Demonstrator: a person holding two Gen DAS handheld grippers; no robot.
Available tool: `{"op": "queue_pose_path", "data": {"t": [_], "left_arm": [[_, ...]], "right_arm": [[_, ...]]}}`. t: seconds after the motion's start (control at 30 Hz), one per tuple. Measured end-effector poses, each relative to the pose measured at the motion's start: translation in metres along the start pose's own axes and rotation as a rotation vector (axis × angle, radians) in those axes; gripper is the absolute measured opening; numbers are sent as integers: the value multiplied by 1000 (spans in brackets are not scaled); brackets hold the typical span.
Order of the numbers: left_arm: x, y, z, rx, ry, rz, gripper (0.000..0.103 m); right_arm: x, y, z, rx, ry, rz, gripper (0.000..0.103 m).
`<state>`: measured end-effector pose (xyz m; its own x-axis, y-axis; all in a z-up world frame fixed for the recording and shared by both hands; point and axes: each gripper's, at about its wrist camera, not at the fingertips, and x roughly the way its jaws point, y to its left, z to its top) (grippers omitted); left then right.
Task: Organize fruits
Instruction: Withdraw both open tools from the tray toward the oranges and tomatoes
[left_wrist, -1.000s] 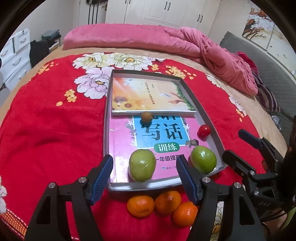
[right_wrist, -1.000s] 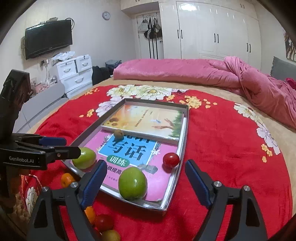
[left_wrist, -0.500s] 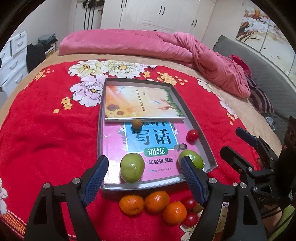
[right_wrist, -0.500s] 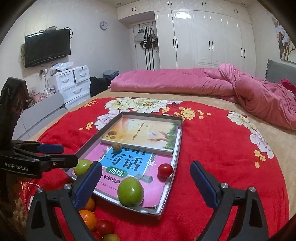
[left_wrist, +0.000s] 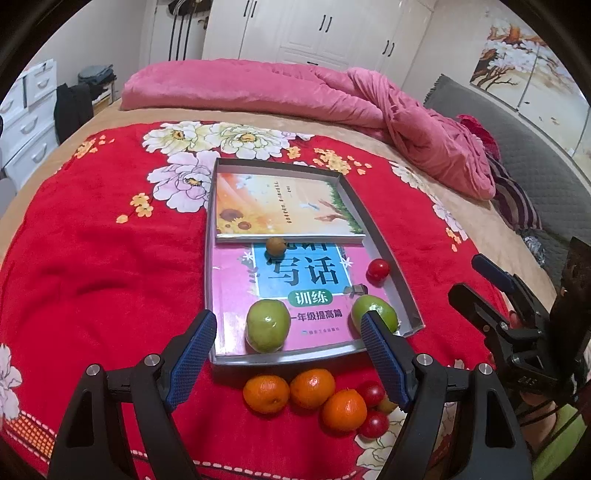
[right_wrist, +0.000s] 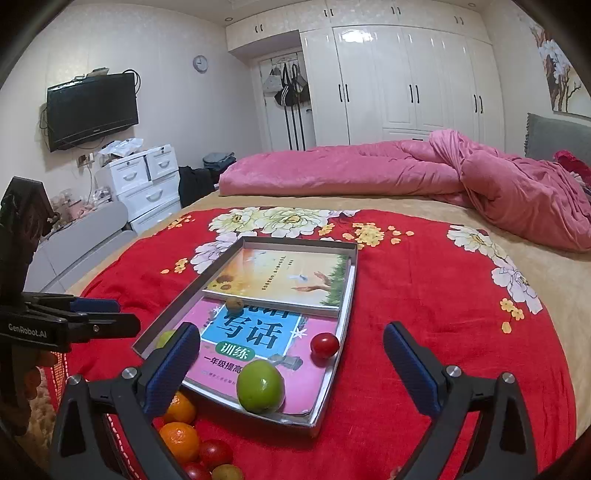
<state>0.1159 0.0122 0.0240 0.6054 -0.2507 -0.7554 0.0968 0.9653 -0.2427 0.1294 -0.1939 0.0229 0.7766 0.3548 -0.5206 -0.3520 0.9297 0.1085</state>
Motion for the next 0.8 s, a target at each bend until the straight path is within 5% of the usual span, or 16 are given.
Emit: {"op": "queue_pose_path", "data": {"t": [0.8], "left_arm": [[-7,-7,-18,14,40,-45,81]], "right_arm": [[-13,25,-23,-61,118,17,101]]}}
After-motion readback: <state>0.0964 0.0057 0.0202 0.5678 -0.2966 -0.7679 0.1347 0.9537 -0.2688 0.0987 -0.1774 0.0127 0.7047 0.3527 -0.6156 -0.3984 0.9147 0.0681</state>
